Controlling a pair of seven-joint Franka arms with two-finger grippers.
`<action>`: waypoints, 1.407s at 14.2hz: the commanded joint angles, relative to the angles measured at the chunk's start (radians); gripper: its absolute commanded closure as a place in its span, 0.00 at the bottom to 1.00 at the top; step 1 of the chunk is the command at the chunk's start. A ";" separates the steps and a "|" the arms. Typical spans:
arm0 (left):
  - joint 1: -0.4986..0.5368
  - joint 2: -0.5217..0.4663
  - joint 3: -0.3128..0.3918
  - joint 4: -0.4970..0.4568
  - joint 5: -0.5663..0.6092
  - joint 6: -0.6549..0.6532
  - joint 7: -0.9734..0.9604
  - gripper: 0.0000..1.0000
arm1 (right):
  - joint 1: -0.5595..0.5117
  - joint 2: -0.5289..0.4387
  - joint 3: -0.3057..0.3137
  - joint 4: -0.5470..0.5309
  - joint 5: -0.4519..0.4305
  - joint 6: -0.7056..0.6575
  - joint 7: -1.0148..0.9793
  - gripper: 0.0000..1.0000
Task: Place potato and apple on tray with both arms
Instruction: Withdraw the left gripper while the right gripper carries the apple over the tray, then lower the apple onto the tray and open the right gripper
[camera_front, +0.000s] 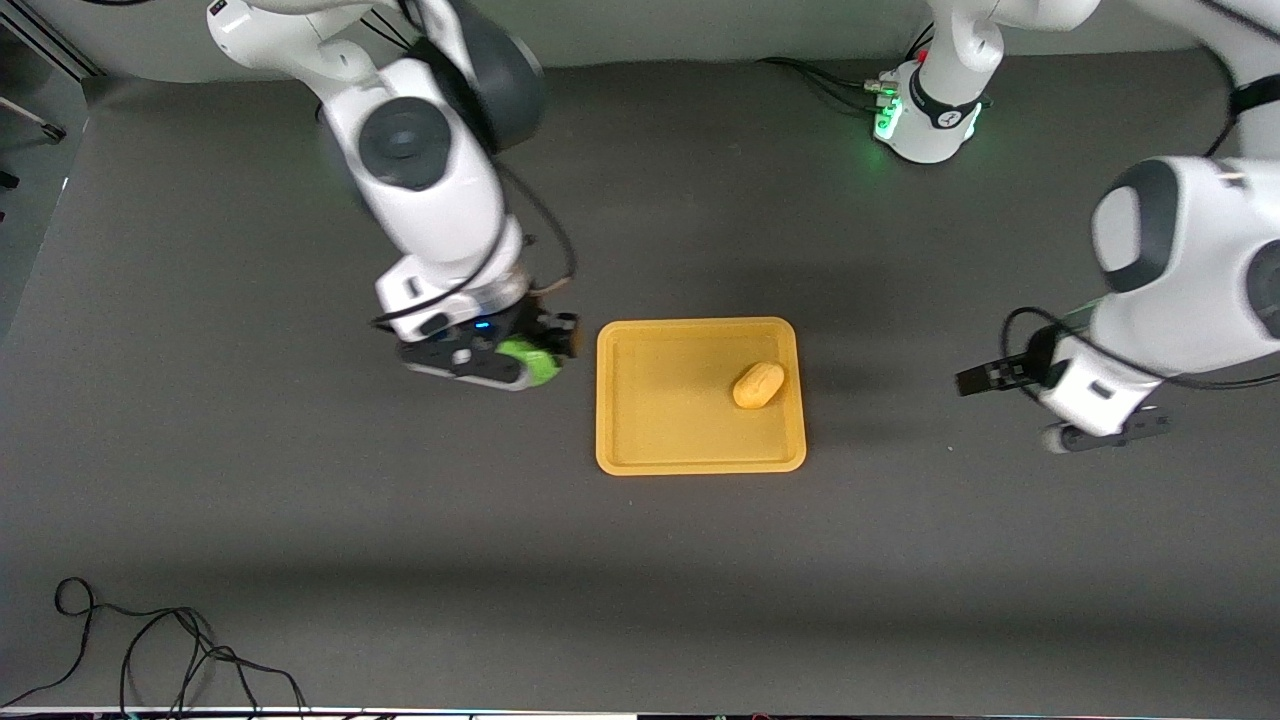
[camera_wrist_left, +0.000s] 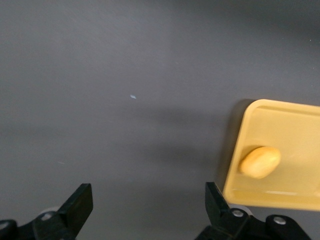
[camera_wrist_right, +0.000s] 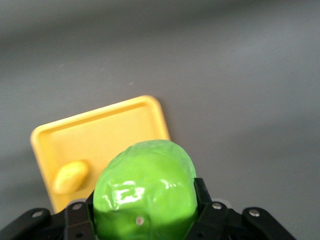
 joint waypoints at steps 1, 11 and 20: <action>0.050 -0.132 0.003 -0.050 0.107 -0.032 0.168 0.00 | 0.090 0.193 -0.012 0.235 0.002 -0.010 0.174 0.57; 0.119 -0.446 0.006 -0.299 0.221 0.028 0.358 0.00 | 0.165 0.498 -0.018 0.232 -0.094 0.270 0.287 0.57; 0.160 -0.386 -0.009 -0.267 0.228 0.040 0.319 0.00 | 0.155 0.499 -0.021 0.057 -0.127 0.447 0.279 0.57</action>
